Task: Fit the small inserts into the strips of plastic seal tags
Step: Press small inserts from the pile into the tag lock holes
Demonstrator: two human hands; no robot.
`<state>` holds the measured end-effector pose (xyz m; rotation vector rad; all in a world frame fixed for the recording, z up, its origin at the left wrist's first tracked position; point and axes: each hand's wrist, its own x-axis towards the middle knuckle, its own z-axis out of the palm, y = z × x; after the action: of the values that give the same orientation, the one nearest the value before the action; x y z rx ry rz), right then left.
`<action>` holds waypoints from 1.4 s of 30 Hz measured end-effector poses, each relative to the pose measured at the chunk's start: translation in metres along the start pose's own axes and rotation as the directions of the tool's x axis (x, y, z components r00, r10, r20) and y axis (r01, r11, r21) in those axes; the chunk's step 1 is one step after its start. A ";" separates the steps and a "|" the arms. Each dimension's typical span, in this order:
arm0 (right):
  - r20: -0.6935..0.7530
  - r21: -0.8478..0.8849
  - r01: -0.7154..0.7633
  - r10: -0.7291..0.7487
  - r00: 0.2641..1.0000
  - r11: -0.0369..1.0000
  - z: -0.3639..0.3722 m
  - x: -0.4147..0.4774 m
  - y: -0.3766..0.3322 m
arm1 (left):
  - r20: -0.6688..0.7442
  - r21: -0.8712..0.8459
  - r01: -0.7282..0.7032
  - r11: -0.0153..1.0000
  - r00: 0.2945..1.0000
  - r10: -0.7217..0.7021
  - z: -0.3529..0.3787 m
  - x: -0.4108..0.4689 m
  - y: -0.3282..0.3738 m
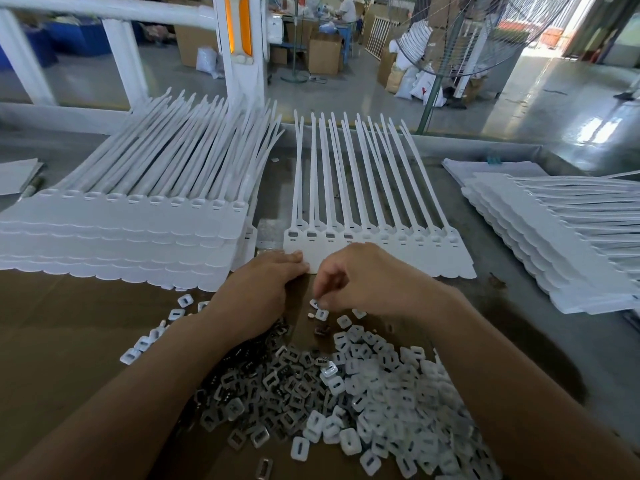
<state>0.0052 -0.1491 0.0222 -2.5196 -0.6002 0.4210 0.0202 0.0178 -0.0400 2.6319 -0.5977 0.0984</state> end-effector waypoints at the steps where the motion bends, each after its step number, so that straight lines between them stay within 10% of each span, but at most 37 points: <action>1: 0.028 -0.025 0.008 -0.007 1.000 1.000 0.002 -0.001 -0.001 | -0.001 0.001 0.001 1.000 1.000 -0.001 0.000 0.000 0.000; 15: 0.121 -0.164 0.040 -0.020 0.992 0.986 0.008 0.001 0.000 | -0.005 -0.001 -0.001 1.000 1.000 0.001 0.001 0.001 0.000; 26: 0.067 0.036 -0.008 0.005 0.998 0.999 0.002 -0.002 0.005 | 0.005 0.017 -0.001 1.000 1.000 0.001 0.000 0.003 0.002; 42: -0.444 0.277 -0.152 0.266 0.855 0.949 -0.021 0.032 0.054 | -0.006 -0.014 -0.010 1.000 1.000 0.010 0.001 0.001 -0.002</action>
<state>0.0594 -0.1839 0.0044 -2.3379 -0.0736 -0.0662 0.0221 0.0181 -0.0413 2.6141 -0.6074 0.1039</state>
